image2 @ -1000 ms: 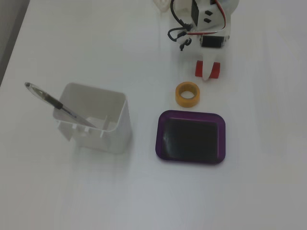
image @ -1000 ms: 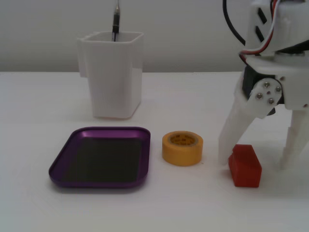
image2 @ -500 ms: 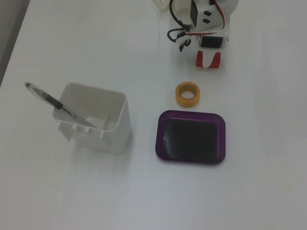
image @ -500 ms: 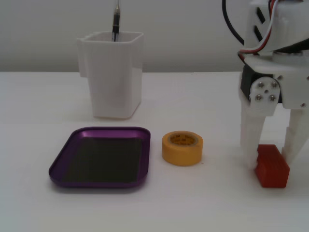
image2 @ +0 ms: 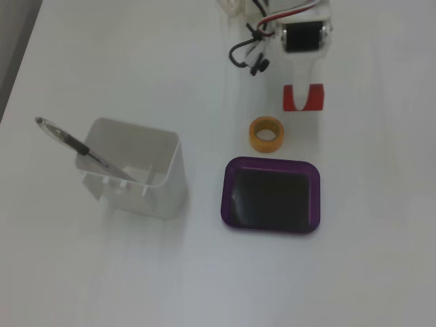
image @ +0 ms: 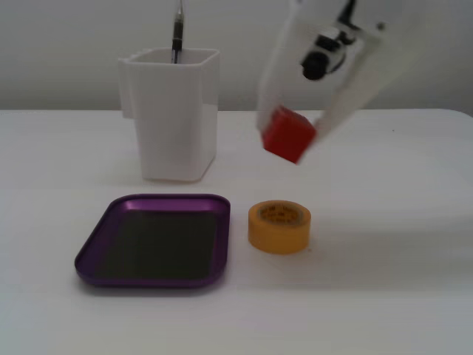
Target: Pick up the red cube and place it in the box.
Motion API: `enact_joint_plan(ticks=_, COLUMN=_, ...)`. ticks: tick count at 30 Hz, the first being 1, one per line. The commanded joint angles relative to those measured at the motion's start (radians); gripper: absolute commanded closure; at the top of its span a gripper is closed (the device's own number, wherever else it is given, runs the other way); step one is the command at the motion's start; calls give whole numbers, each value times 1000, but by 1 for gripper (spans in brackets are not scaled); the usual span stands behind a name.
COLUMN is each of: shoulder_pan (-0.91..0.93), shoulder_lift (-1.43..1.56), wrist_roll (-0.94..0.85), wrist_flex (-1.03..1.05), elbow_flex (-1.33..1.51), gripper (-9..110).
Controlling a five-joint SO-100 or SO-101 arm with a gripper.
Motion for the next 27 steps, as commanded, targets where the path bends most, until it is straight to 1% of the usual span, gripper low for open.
enact_joint_plan(ticks=1, shoulder_pan=37, shoulder_lift=-52, wrist_roll=-49, wrist_flex=-80, elbow_flex=-114, gripper=102)
enact_joint_plan(ticks=5, shoulder_pan=48, shoulder_lift=-229, wrist_roll=-95, wrist_flex=-118, elbow_flex=-230, gripper=102)
enact_joint_plan(ticks=12, shoulder_pan=48, shoulder_lift=-522, wrist_roll=-89, wrist_flex=-107, elbow_flex=-446, gripper=102)
enact_joint_plan(ticks=15, shoulder_pan=84, shoulder_lift=-607, wrist_roll=-89, wrist_flex=-107, elbow_flex=-508, gripper=102)
enact_joint_plan(ticks=22, shoulder_pan=152, shoulder_lift=-689, wrist_roll=-95, wrist_flex=-107, elbow_flex=-534, gripper=102)
enact_joint_plan(ticks=27, shoulder_pan=156, shoulder_lift=-689, wrist_roll=-97, wrist_flex=-106, elbow_flex=-534, gripper=102)
